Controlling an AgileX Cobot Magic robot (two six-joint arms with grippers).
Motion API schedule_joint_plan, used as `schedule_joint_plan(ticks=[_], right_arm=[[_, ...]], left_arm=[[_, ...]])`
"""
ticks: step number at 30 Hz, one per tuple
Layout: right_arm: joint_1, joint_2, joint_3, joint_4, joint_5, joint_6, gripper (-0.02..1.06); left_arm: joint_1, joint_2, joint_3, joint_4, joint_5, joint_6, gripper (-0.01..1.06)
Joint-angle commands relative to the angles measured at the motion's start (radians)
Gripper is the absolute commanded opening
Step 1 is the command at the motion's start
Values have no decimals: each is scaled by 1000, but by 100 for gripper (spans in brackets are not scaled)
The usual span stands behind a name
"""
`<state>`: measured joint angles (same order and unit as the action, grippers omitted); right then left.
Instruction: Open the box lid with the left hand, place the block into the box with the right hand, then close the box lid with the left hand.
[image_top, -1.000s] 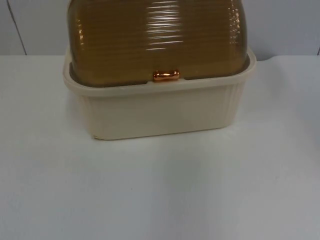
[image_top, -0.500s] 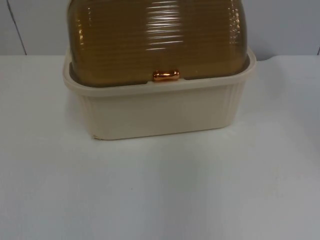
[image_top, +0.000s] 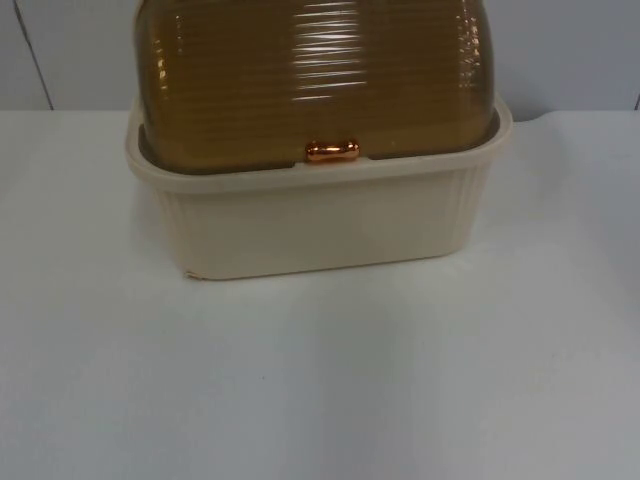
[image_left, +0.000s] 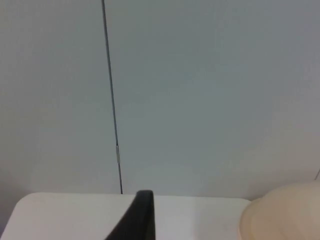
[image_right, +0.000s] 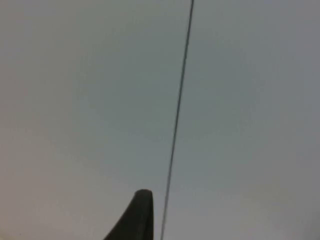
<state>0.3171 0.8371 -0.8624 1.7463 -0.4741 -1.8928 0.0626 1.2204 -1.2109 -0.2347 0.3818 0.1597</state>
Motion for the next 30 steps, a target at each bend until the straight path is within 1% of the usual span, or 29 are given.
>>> schedule_joint_plan(ticks=[1,2,5,8,9,10,11,12,13,14,15,16,17,18,19,20,21,23,24,25,26,27,28,29,30], right_arm=[[-6,-4,-2,-2,-46,19,93],[-6,-4,-2,-2,-81,43,93],[-6,-14,-2,-2,-163,64,93],[-6,-16,-2,-2,-174,73,93],[-6,-17,-2,-2,-165,40,93],[-6,-17,-2,-2,-132,-21,93],[-6,-17,-2,-2,-132,-21,93],[-2,-17,-2,-2,-98,-63,93],[-2,-17,-2,-2,-56,-77,93],[-2,-15,-2,-2,11,-100,93],[-2,-15,-2,-2,93,-151,93],[-2,-15,-2,-2,93,-151,93],[-2,-15,-2,-2,167,-222,93],[-2,-13,-2,-2,212,-319,93],[-2,-5,-2,-2,252,-432,93],[-2,5,-2,-2,268,-554,93],[-2,16,-2,-2,269,-657,93],[-2,46,-2,-2,224,-897,93],[-2,46,-2,-2,224,-897,93],[-2,58,-2,-2,194,-960,93],[-2,69,-2,-2,171,-1001,93],[-2,78,-2,-2,161,-985,93],[-2,77,-2,-2,166,-909,93],[-2,77,-2,-2,166,-909,93],[-2,77,-2,-2,197,-756,93]], left_arm=[[-5,-2,2,-17,-2,-8,105],[-5,-2,2,-16,1,-8,105],[-5,-2,2,-16,18,-8,105],[-5,-2,2,-16,31,-8,105],[-5,-2,2,-16,31,-8,105],[-5,-2,2,-16,31,-8,105],[-5,-2,2,-16,31,-8,105],[-5,-2,2,-16,31,-8,105],[-5,-2,2,-16,31,-8,105],[-5,-2,2,-16,31,-8,105],[-5,-2,2,-16,31,-8,105],[-5,-2,2,-16,31,-8,105],[-5,-2,2,-16,31,-8,105],[-5,-2,2,-16,33,-8,105],[-5,-2,2,-16,35,-8,105],[-5,-2,2,-16,38,-8,105],[-5,-2,2,-16,38,-8,105],[-5,-2,2,-16,50,-8,105],[-5,-2,2,-16,50,-8,105],[-5,-2,2,-16,55,-8,105],[-5,-2,2,-16,57,-8,105],[-5,-2,2,-16,57,-8,105],[-5,-2,2,-16,57,-8,105],[-5,-2,2,-16,57,-8,105],[-5,-2,2,-16,57,-8,105]])
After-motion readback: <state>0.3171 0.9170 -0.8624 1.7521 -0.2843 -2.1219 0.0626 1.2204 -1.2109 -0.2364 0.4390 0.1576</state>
